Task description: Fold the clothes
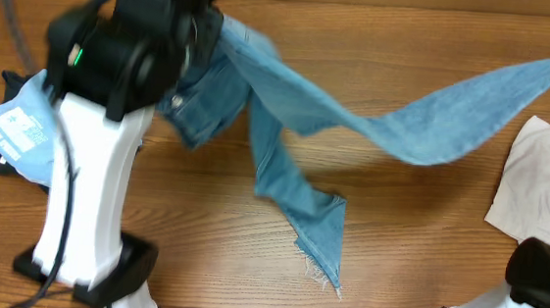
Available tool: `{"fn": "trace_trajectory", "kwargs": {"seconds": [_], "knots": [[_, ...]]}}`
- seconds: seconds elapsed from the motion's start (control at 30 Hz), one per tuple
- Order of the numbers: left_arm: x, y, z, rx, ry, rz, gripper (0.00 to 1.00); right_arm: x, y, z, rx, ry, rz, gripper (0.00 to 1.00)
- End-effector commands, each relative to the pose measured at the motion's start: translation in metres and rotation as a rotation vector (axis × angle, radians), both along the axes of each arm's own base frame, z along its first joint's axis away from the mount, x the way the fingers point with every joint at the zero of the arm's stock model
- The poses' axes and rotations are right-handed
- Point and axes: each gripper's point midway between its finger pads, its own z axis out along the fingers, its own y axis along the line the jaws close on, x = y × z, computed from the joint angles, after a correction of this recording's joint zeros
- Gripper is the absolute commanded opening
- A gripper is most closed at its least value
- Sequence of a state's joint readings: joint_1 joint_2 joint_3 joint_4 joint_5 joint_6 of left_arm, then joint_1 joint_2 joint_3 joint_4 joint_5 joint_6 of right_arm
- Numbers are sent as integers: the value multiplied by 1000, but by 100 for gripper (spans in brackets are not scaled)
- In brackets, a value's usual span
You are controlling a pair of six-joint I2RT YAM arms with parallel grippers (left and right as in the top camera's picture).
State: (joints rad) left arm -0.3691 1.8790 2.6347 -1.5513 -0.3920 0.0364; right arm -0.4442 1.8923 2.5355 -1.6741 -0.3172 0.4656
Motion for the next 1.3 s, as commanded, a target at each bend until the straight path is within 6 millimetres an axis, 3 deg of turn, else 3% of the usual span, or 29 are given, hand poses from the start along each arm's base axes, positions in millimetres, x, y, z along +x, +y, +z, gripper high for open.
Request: {"fn": "trace_trajectory", "kwargs": {"seconds": [0.0,0.07,0.17,0.3,0.4,0.47,0.53,0.6,0.67,0.73,0.77,0.8,0.83,0.9,0.97,1.07,1.13,1.27], "knots": [[56,3,-50,-60,98,-34,6,37,-17,-47,20,76,21,8],[71,8,-86,-102,196,-39,4,44,-15,-73,52,145,45,4],[63,14,-98,-74,258,-28,4,38,-13,-75,36,166,75,4],[8,-11,-56,-61,231,-120,4,19,0,-34,-35,78,122,4],[-69,-32,19,-31,39,-228,4,-19,18,29,-128,-73,136,4],[-116,-34,59,-58,-89,-294,4,-49,31,66,-186,-171,132,4],[-148,-29,79,-116,-156,-325,4,-80,44,96,-237,-256,122,4],[-184,-8,90,-186,-202,-314,4,-121,54,127,-315,-346,78,10],[-199,20,87,-174,-226,-223,5,-140,56,135,-329,-369,31,19],[-194,29,81,-122,-220,-174,7,-128,51,118,-301,-309,36,19],[-181,29,74,-64,-195,-140,7,-114,45,100,-272,-250,41,16],[-151,24,58,12,-133,-96,8,-88,34,69,-211,-147,43,4],[-125,17,43,39,-73,-84,8,-69,27,45,-170,-78,51,4],[-76,2,6,24,50,-100,6,-36,21,11,-95,-2,89,4],[-12,-2,-53,53,194,-74,5,-9,20,-15,-32,32,147,4],[37,-2,-119,101,325,-43,4,8,38,-60,1,138,312,4],[41,3,-120,120,318,-20,4,14,55,-74,11,167,363,16],[39,2,-75,64,192,-28,4,21,81,-81,-13,164,467,22]]}}
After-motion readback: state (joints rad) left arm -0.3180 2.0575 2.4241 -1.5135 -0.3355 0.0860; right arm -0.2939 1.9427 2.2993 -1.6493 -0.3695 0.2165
